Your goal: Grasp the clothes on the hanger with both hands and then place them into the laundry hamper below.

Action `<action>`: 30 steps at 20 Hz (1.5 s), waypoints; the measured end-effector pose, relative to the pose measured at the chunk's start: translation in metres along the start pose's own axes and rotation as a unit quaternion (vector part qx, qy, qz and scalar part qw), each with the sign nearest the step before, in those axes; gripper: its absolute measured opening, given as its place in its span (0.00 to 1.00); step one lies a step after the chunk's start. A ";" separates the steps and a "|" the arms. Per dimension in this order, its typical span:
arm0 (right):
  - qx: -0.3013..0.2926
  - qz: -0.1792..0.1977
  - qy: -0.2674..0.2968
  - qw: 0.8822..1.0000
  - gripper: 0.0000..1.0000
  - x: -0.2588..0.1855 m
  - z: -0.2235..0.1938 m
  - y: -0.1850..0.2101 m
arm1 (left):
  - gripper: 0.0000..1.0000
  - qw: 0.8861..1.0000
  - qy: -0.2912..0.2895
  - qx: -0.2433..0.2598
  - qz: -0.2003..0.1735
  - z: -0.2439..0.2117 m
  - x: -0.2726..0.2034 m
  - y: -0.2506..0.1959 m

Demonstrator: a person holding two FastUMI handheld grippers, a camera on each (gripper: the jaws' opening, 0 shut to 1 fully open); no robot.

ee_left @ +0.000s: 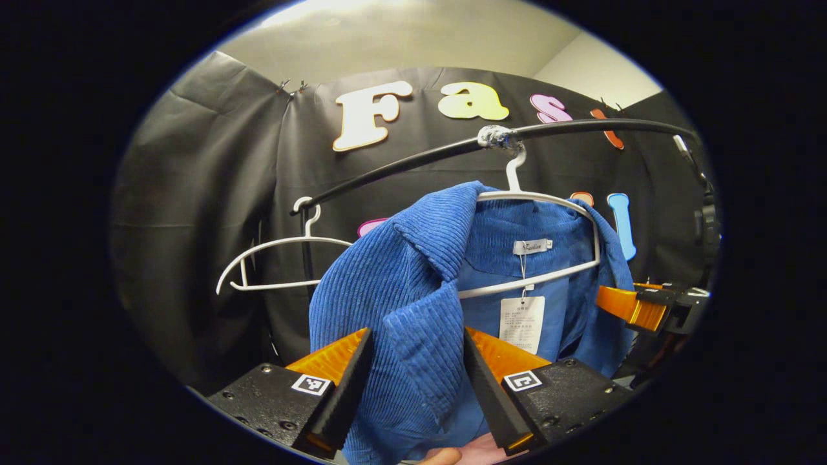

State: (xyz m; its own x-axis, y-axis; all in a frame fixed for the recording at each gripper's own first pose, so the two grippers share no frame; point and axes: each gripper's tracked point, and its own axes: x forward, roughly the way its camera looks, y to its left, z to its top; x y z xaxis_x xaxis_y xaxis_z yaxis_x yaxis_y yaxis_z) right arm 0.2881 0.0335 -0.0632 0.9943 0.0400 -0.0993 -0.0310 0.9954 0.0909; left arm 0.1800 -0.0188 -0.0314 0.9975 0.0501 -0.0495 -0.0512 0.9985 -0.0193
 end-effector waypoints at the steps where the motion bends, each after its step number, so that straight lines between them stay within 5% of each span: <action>1: 0.006 0.005 0.008 1.000 0.53 0.003 -0.004 0.000 | 0.87 1.000 -0.001 -0.010 0.003 0.002 0.005 0.002; 3: 0.012 0.009 0.016 1.000 0.61 0.007 -0.007 -0.004 | 0.83 1.000 0.002 -0.025 0.002 0.000 0.012 0.001; 5: 0.010 0.012 0.017 1.000 0.28 0.011 -0.006 -0.006 | 0.81 1.000 0.003 -0.019 -0.005 0.001 0.018 -0.004; 6: 0.005 0.015 0.019 1.000 0.28 0.011 -0.005 -0.006 | 0.69 1.000 0.004 -0.010 -0.008 0.000 0.020 -0.006; 7: -0.004 0.015 0.018 1.000 0.48 0.008 -0.006 -0.007 | 0.57 1.000 0.005 -0.003 -0.008 -0.002 0.021 -0.006; 9: -0.026 0.006 0.011 1.000 0.38 0.007 -0.002 -0.013 | 0.33 1.000 0.001 0.001 -0.010 -0.001 0.020 -0.008; 11: -0.034 0.012 0.006 0.999 0.04 0.008 0.005 -0.013 | 0.10 1.000 0.007 -0.002 -0.017 -0.007 0.015 -0.007; 12: -0.045 0.010 0.008 0.999 0.08 0.006 0.005 -0.015 | 0.06 1.000 0.009 -0.006 -0.019 -0.007 0.015 -0.007; 17: -0.085 0.013 -0.011 0.996 0.12 -0.004 0.020 -0.022 | 0.05 0.999 0.011 -0.010 -0.039 0.006 -0.003 -0.005; 18: -0.088 0.005 -0.018 0.996 0.06 -0.007 0.025 -0.023 | 0.05 0.999 0.006 -0.007 -0.039 0.012 -0.007 -0.001; 27: -0.114 -0.042 -0.075 0.990 0.07 -0.025 0.084 -0.051 | 0.03 0.999 -0.017 -0.024 -0.017 0.061 -0.014 0.042; 30: -0.148 -0.074 -0.091 0.982 0.07 -0.026 0.096 -0.062 | 0.03 0.997 -0.045 -0.045 -0.042 0.082 -0.010 0.049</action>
State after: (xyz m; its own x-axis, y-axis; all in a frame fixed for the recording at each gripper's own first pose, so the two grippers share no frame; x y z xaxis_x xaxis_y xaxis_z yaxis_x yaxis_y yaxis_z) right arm 0.2741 -0.0375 0.0285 0.9912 -0.0960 0.0911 0.1131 0.9721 -0.2057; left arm 0.1712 0.0311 0.0498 0.9985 -0.0281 0.0464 0.0330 0.9934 -0.1098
